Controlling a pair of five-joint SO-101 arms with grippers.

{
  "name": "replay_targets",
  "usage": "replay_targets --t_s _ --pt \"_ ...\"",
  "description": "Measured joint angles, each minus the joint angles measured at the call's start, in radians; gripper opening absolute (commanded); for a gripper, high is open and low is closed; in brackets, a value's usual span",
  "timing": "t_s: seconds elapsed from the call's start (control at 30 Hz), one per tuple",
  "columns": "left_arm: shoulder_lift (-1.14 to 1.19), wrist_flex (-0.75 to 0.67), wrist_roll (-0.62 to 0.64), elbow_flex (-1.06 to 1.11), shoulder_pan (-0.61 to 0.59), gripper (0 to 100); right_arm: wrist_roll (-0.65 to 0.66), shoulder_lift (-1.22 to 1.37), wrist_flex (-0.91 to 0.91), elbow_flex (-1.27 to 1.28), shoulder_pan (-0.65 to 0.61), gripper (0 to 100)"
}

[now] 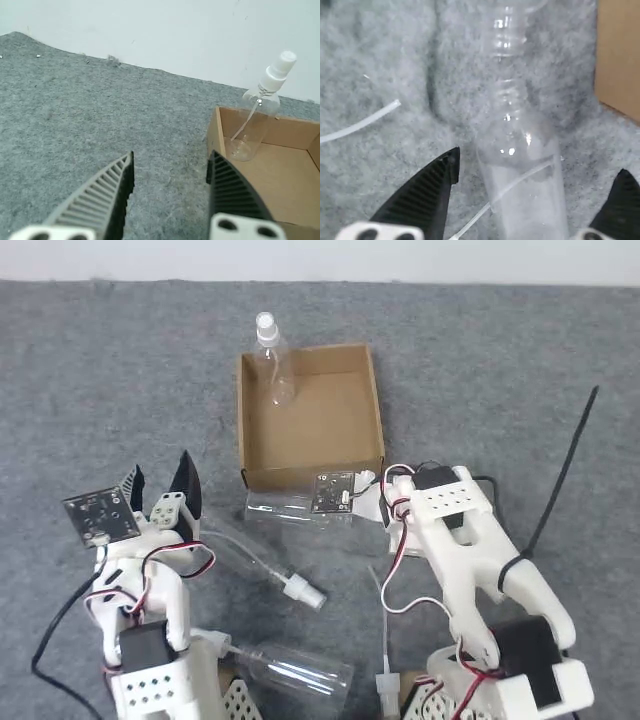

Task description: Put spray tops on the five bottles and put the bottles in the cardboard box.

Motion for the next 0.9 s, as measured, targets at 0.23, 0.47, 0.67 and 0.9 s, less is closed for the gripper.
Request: replay_targets --t_s 0.23,0.47,0.67,0.9 --pt "0.000 0.000 0.000 0.000 0.000 22 0.000 0.009 0.000 0.000 0.000 40.1" --pt "0.000 0.000 0.000 0.000 0.000 22 0.003 0.031 -0.044 0.000 0.000 40.1" --pt "0.000 0.000 0.000 0.000 0.000 22 0.003 0.071 -0.068 0.000 0.000 35.5" --pt "0.000 0.000 0.000 0.000 0.000 22 0.003 0.071 -0.068 0.000 0.000 23.6"
